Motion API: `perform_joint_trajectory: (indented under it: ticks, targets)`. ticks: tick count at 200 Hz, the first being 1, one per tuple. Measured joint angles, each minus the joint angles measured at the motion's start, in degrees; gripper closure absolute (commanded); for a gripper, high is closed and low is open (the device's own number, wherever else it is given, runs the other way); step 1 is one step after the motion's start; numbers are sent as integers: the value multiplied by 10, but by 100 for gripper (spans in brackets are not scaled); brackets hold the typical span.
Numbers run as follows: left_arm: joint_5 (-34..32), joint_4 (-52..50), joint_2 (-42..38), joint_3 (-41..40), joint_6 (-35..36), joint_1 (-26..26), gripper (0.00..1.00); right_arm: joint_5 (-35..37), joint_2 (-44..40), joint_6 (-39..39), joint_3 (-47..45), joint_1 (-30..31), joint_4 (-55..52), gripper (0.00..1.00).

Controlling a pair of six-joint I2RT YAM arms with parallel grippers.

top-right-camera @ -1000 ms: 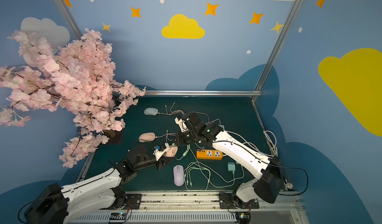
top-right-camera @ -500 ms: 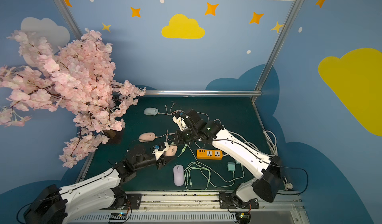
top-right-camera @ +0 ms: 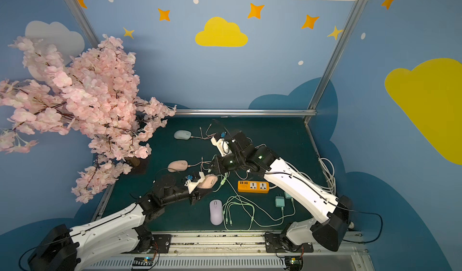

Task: Unplug the wireless mouse
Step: Remove the power cord from the mouse, then place the power cord at the center of the board, then place the mouse at the center of the board.

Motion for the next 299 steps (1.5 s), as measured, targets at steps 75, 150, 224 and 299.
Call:
perform_joint_trajectory:
  ticks: [75, 150, 224, 299]
  targets:
    - [-119, -101, -142, -33, -186, 67, 73, -32, 83, 10, -128, 5, 79, 100]
    - [-42, -170, -169, -117, -411, 97, 70, -32, 98, -8, -177, -5, 114, 14]
    - [9, -219, -168, -163, -516, 97, 67, 89, -33, 1, -258, -73, 82, 13]
    - [37, -208, -62, -144, -584, 99, 48, 206, -25, -6, -238, -75, 59, 12]
